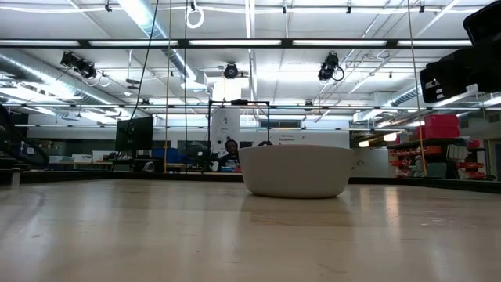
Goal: Nest bowls inside each other
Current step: Stack the blue bowl on top of the red bowl
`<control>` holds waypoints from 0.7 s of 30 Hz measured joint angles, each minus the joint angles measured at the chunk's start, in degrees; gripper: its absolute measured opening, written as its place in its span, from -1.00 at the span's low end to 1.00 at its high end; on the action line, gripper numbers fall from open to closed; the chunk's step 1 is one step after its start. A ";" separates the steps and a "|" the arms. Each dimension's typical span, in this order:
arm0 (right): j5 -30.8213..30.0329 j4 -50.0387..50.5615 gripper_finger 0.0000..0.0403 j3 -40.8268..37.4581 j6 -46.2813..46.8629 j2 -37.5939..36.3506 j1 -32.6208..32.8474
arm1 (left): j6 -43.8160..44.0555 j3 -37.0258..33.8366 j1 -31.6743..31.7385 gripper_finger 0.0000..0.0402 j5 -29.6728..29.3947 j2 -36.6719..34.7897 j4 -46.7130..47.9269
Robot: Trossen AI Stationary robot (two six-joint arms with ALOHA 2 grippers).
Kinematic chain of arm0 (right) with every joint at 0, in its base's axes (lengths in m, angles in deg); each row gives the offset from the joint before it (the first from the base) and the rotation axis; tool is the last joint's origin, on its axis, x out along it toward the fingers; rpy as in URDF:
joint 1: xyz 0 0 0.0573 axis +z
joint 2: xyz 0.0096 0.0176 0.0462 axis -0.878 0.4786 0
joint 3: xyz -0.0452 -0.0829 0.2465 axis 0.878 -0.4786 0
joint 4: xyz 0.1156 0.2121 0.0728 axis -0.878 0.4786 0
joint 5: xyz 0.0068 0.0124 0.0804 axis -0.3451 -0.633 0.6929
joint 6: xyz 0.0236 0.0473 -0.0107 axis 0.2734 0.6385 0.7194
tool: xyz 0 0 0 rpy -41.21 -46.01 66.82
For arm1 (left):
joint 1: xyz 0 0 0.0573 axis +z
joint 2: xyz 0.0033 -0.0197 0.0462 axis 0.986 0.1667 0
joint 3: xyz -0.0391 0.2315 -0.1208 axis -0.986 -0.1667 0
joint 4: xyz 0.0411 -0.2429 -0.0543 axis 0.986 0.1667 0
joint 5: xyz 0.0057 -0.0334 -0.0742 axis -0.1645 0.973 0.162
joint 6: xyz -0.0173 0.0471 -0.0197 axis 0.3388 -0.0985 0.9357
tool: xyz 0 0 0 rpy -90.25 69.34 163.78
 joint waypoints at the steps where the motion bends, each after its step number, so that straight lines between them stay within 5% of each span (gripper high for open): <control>1: 0.00 -0.02 -0.19 0.00 0.02 -0.02 0.00 | -0.46 -0.02 0.03 -0.94 -1.58 0.00 0.09; 6: 0.02 -0.01 -0.18 0.00 0.07 0.00 0.00 | -7.72 -0.02 0.08 -0.97 -13.62 0.00 -1.75; 13: 0.02 0.00 -0.20 0.00 -1.11 -0.01 0.00 | -33.26 -2.75 8.16 -0.97 -28.89 0.00 -17.14; 16: 0.02 0.00 -0.19 0.00 -1.85 0.00 0.00 | -48.40 -5.29 17.10 -0.97 -26.60 0.00 -31.53; 21: 0.02 0.00 -0.18 0.01 -2.49 -0.01 0.00 | -67.84 -7.61 35.62 -0.97 -8.88 0.00 -53.81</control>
